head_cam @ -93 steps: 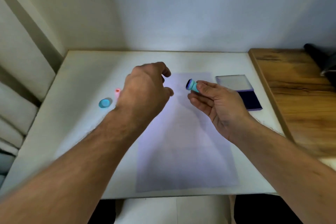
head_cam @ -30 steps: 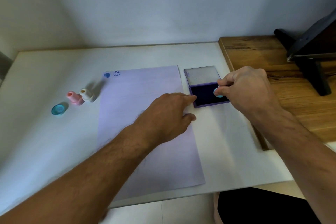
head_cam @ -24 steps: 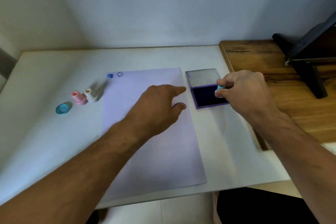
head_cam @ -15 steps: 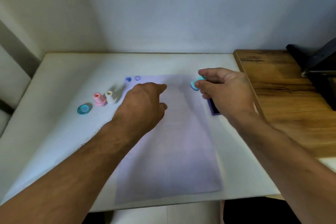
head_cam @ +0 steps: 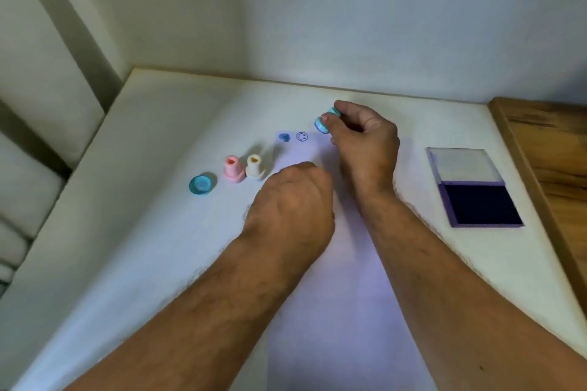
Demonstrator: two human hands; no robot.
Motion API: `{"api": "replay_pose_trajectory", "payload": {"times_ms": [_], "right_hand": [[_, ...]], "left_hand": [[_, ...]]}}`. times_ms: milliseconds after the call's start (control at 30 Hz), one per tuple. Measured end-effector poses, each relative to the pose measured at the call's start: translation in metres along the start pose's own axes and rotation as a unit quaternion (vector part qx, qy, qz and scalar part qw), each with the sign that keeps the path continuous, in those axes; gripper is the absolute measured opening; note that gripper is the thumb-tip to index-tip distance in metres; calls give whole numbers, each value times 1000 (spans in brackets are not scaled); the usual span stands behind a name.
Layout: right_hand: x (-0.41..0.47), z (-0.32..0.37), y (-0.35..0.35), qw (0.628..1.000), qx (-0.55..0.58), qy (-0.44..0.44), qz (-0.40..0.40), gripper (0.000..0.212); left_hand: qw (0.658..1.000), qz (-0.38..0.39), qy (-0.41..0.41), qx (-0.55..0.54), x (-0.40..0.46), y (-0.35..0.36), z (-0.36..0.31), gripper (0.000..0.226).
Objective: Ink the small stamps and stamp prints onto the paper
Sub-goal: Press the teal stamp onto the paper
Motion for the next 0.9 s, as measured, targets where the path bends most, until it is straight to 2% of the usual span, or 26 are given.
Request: {"api": "replay_pose_trajectory", "payload": {"times_ms": [67,167,300,433,567,900], "right_hand": [[0,-4,3,1000,-9,-16,12,29],[3,-5,3,999,-14,-36,20,29],[2,-7,4,998,-34,-53,21,29],[2,-8,6,996,-59,-66,20,29],[1,-8,6,994,-68,-77,23,29],[1,-7,7,993,-91,-78,24,28]], "left_hand": [[1000,-26,4,2,-1,-2,1,24],[999,-27,21,5,0,-2,2,24],[998,39,49,21,4,5,5,37],[995,95,19,-10,11,7,8,44],[998,53,32,-5,8,3,6,35],[996,75,37,-19,12,4,6,37]]}}
Point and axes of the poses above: each hand's wrist, its own x-axis towards the middle knuckle, its own y-axis out of the palm, z = x × y, the point moved 4 cm from there along x, towards the middle knuckle, and after that the axes turned 12 degrees about y, right-handed, at the moved point
